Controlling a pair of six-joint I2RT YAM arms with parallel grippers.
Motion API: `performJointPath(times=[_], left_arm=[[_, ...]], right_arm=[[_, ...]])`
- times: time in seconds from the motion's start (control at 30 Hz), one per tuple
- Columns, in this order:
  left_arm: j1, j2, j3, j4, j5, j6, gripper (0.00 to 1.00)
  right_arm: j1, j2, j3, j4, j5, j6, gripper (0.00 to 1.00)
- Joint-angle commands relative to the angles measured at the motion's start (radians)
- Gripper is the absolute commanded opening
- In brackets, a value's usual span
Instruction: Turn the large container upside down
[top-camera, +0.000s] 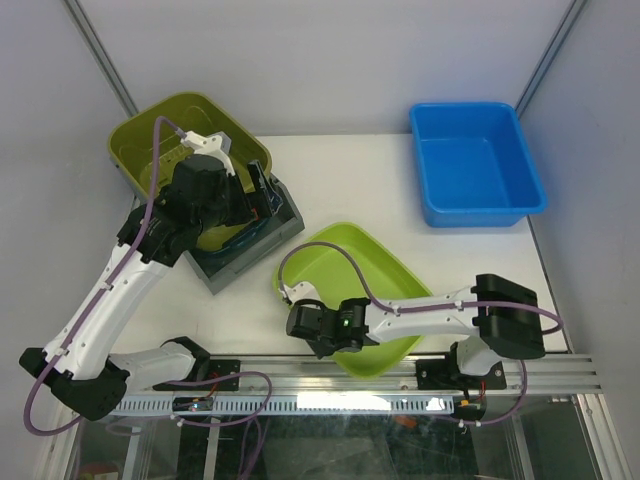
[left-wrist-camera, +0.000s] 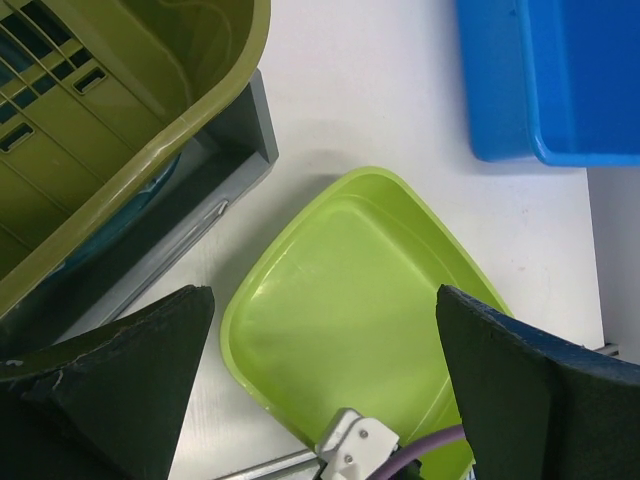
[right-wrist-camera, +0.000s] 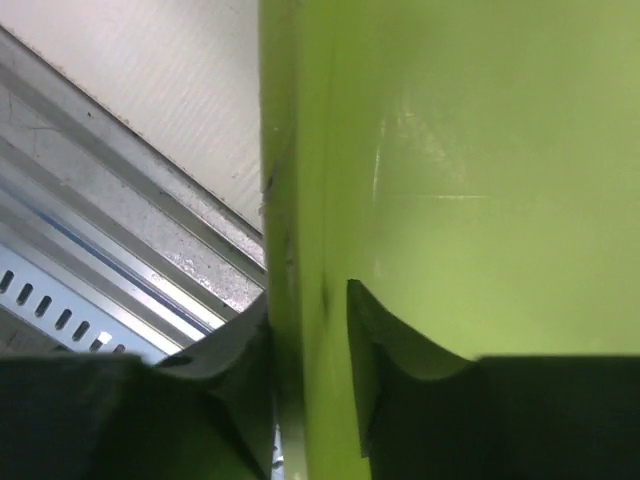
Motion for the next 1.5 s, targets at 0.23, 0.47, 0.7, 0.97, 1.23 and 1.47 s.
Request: performJointPath(times=[0.23, 0.47, 0.7, 0.97, 1.23, 1.47], left_arm=[[0.006, -0.002, 0.035, 0.085, 0.044, 0.017, 0.99], [0.006, 0.026, 0.069, 0.137, 0.112, 0.032, 0.99], [0.007, 0.065, 0.102, 0.165, 0.173, 0.030, 0.99], [0.014, 0.042, 0.092, 0.209, 0.154, 0.017, 0.99], [0.014, 0.057, 0.046, 0.262, 0.227, 0.012, 0.99], [0.013, 0.085, 0.008, 0.317, 0.317, 0.010, 0.99]], right_arm=[[-0.115, -0.282, 0.058, -0.018, 0.039, 0.021, 0.00], [-0.460, -0.576, -0.076, 0.284, -0.438, 0.167, 0.00], [-0.635, -0.566, -0.170, 0.711, -0.674, 0.478, 0.00], [-0.857, -0.518, -0.436, 1.289, -0.845, 0.909, 0.00], [-1.055, -0.587, -0.656, 1.414, -0.967, 1.057, 0.00], [-1.270, -0.823, -0.612, 0.795, -1.086, 0.761, 0.00]])
